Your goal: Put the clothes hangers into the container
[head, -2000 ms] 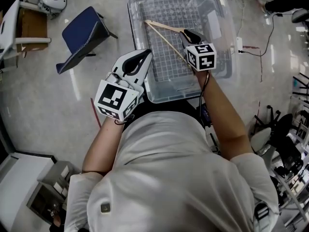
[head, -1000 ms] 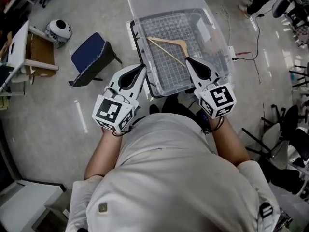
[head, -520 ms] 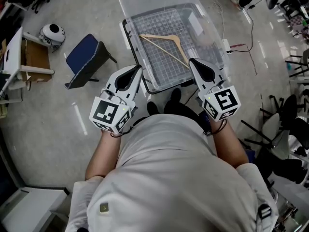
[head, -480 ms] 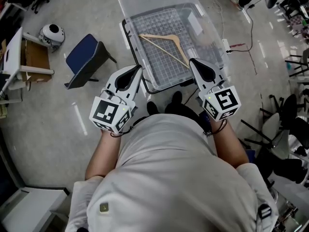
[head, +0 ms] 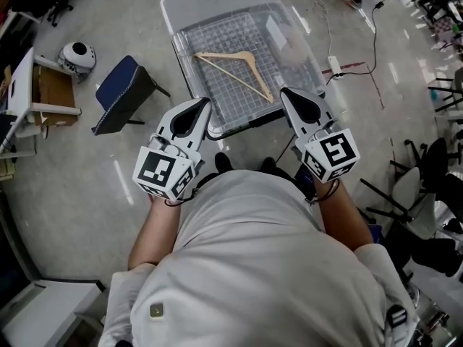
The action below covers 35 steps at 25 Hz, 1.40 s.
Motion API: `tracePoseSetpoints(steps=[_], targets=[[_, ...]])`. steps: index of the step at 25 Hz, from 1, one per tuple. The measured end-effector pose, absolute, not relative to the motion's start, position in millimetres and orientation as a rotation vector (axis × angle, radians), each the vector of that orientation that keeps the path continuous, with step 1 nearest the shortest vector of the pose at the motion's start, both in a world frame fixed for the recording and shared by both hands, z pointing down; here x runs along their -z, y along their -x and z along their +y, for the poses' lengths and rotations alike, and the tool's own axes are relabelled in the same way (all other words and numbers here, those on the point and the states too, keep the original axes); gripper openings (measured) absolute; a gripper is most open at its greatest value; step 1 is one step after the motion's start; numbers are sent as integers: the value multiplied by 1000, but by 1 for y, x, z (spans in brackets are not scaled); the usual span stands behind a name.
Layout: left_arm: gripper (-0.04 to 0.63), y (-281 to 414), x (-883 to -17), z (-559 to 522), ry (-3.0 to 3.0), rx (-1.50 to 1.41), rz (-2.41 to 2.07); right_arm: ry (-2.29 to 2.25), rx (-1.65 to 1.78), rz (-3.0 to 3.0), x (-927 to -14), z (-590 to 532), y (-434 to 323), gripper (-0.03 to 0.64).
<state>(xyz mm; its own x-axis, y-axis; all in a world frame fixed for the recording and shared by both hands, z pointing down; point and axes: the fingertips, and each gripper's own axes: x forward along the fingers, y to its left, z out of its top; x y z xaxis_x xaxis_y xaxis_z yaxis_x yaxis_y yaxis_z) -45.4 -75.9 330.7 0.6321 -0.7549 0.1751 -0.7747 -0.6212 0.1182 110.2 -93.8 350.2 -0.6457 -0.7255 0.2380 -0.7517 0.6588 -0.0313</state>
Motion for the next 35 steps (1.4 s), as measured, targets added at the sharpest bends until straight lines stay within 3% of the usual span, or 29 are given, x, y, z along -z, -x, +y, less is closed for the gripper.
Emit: tracePoseSetpoints(steps=[17,35], targets=[[17,-82,-335,-6,-2580,-157,-1409,-961,-173,-2776,-346,-34,-211,18],[17,-66,-326,80,-2624,-164,-1394,-965,-139,-2803,-340,56,-185,18]])
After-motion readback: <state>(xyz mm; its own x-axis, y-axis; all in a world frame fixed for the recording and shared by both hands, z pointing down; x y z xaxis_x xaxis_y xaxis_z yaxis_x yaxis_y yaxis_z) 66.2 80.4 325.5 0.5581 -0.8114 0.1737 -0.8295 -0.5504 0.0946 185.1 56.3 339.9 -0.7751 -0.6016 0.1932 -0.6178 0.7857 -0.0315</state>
